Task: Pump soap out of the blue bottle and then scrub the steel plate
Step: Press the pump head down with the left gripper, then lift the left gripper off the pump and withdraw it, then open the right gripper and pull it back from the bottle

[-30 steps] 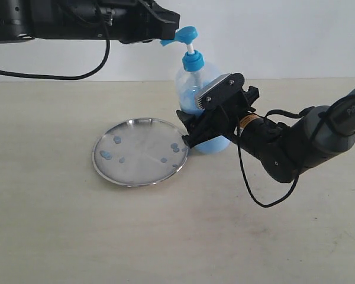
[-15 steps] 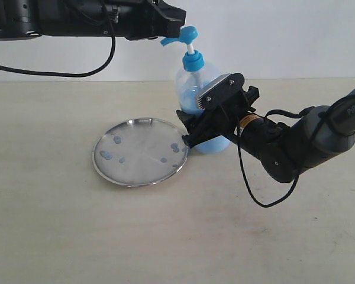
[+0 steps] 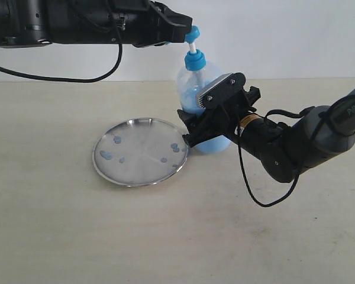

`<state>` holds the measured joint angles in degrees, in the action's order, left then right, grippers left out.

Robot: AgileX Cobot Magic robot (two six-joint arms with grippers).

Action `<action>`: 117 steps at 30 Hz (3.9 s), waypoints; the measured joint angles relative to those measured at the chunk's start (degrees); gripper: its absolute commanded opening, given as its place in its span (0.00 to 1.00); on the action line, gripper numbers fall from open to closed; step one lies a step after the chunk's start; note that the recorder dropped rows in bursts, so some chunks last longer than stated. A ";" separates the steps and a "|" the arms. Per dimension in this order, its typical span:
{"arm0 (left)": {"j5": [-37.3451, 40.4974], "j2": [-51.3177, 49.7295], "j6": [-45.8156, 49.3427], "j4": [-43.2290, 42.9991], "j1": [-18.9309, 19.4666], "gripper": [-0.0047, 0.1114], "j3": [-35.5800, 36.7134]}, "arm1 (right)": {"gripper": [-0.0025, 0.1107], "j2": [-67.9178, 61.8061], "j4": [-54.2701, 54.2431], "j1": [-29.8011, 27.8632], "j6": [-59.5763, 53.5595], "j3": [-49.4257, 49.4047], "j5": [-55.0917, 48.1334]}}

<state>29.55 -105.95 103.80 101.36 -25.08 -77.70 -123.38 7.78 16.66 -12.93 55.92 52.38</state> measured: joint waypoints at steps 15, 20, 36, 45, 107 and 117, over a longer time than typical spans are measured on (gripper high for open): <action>1.15 -0.99 -9.66 -5.72 0.00 0.08 -0.87 | 0.02 0.00 0.00 0.00 0.01 0.00 0.00; 3.04 -2.76 -10.61 -4.86 0.11 0.08 -1.50 | 0.02 0.00 -0.75 0.00 0.08 0.00 -0.22; -5.26 4.06 2.00 -2.94 0.00 0.08 0.21 | 0.02 0.00 -0.92 0.00 2.62 0.00 -0.32; -13.18 14.81 7.03 -2.02 0.00 0.08 2.36 | 0.02 0.00 -1.70 -0.10 14.03 0.00 -0.91; -45.05 96.92 -9.25 -1.78 0.00 0.08 76.16 | 0.03 34.16 0.18 -0.10 12.93 -0.19 -55.68; -45.16 96.92 -9.25 -1.78 0.00 0.08 76.16 | 0.03 61.42 0.07 -0.10 12.29 -7.65 -70.10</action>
<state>-15.61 -9.04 94.55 99.58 -25.08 -1.54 -61.97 7.85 16.55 -0.64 48.27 -17.72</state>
